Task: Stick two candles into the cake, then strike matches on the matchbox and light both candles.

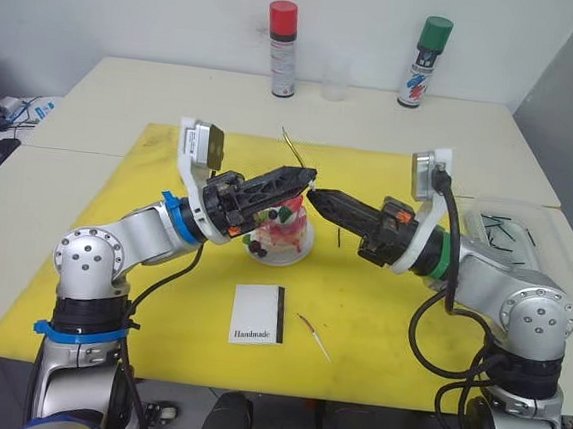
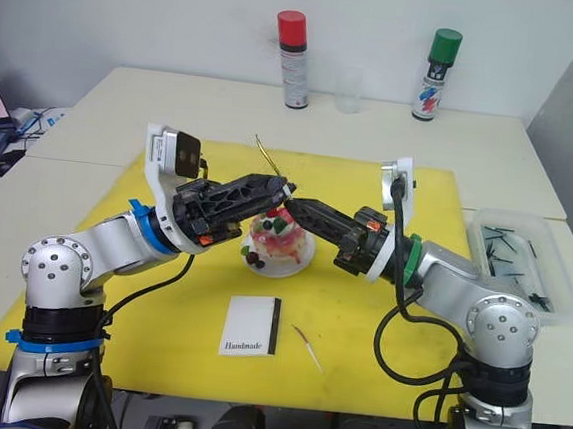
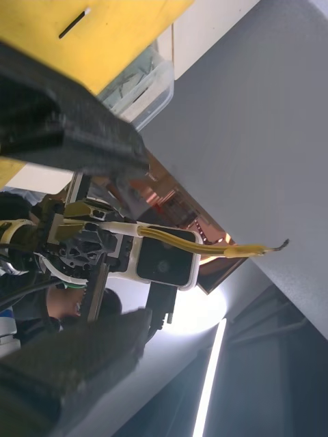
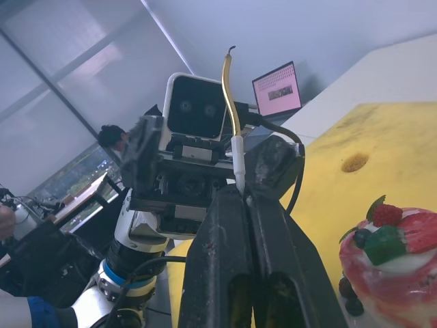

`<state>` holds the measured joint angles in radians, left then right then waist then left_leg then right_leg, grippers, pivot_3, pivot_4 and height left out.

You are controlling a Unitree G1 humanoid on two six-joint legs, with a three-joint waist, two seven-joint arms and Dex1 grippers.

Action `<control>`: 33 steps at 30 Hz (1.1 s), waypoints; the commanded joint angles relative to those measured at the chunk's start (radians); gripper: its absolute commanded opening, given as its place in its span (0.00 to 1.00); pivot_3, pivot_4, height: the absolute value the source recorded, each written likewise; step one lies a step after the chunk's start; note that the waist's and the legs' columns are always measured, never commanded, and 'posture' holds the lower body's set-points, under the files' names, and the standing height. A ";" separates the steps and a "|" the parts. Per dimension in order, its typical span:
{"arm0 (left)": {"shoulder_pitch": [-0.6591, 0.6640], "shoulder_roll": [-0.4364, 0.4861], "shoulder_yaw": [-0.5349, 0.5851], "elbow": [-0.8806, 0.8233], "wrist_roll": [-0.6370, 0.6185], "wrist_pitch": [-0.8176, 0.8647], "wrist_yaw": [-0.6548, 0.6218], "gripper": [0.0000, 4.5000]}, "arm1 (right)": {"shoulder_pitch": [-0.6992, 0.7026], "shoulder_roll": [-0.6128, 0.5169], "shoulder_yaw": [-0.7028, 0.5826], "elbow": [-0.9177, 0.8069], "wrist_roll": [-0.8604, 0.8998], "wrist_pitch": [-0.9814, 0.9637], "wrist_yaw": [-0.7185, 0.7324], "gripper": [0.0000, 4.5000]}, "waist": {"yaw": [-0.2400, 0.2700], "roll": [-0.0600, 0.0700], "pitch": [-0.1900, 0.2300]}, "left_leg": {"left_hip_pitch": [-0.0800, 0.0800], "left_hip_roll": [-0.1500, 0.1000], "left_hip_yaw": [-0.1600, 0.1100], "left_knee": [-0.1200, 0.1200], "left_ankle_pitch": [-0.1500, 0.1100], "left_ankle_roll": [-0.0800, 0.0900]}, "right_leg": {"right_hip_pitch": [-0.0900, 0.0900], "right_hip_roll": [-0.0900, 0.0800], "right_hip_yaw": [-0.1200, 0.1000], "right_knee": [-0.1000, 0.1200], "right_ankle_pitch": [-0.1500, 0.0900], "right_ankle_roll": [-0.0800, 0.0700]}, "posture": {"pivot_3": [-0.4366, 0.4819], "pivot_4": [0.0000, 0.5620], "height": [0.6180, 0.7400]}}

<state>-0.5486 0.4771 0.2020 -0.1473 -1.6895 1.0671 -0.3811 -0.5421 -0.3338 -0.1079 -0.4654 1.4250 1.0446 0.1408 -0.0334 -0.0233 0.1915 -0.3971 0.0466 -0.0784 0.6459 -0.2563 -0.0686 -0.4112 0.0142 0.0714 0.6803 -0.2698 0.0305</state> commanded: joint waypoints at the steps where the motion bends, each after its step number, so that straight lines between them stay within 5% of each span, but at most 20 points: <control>1: -0.006 0.003 -0.002 -0.014 -0.020 0.000 -0.013 0.41 | -0.033 -0.006 0.013 -0.030 0.050 -0.027 -0.019 0.00 | 0.000 0.000 0.000 | 0.000 0.000 0.000 0.000 0.000 0.000 | 0.000 0.000 0.000 0.000 0.000 0.000 | 0.48 0.27 1.00; 7: -0.005 0.005 -0.007 -0.015 -0.018 0.004 -0.021 0.01 | -0.040 -0.032 0.036 -0.032 0.081 -0.032 -0.029 0.00 | 0.000 0.000 0.000 | 0.000 0.000 0.000 0.000 0.000 0.000 | 0.000 0.000 0.000 0.000 0.000 0.000 | 0.48 0.27 1.00; 12: -0.010 0.020 -0.005 -0.024 0.006 0.009 -0.047 0.00 | -0.033 -0.067 0.053 -0.034 0.070 -0.029 -0.023 0.00 | 0.000 0.000 0.000 | 0.000 0.000 0.000 0.000 0.000 0.000 | 0.000 0.000 0.000 0.000 0.000 0.001 | 0.48 0.27 1.00; 15: -0.025 0.055 0.005 -0.042 0.088 -0.006 -0.093 0.00 | -0.028 -0.115 0.068 -0.046 0.021 -0.021 0.012 0.15 | 0.000 0.000 0.000 | 0.000 0.000 0.000 0.000 0.000 0.000 | 0.000 0.000 0.000 0.000 -0.001 0.002 | 0.48 0.27 1.00; 20: -0.048 0.200 -0.013 -0.064 0.359 -0.081 -0.254 0.00 | -0.049 -0.241 0.134 -0.087 -0.146 -0.017 0.124 0.54 | 0.000 0.000 0.000 | 0.000 0.000 0.000 -0.001 0.000 0.000 | -0.001 0.000 0.000 -0.001 -0.003 0.004 | 0.48 0.27 1.00; 26: -0.058 0.296 -0.089 0.005 0.773 -0.353 -0.390 0.00 | -0.119 -0.312 0.257 -0.108 -0.355 -0.019 0.220 0.99 | 0.000 0.001 0.000 | -0.001 0.000 0.001 -0.001 0.000 0.000 | -0.003 0.000 0.001 -0.001 -0.003 0.004 | 0.48 0.27 1.00; 33: -0.047 0.275 -0.143 0.097 0.998 -0.520 -0.479 0.00 | -0.224 -0.263 0.351 -0.071 -0.515 0.001 0.230 0.99 | 0.000 0.001 0.000 | -0.005 0.000 0.001 -0.001 0.000 0.000 | -0.008 0.000 0.001 0.000 -0.003 0.004 | 0.48 0.27 1.00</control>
<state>-0.5908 0.7549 0.0535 -0.0457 -0.7156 0.5803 -0.8433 -0.7486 -0.6028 0.2432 -0.5303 0.9379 1.0466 0.3663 -0.0332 -0.0227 0.1919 -0.4026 0.0469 -0.0775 0.6444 -0.2563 -0.0686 -0.4193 0.0145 0.0719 0.6800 -0.2730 0.0339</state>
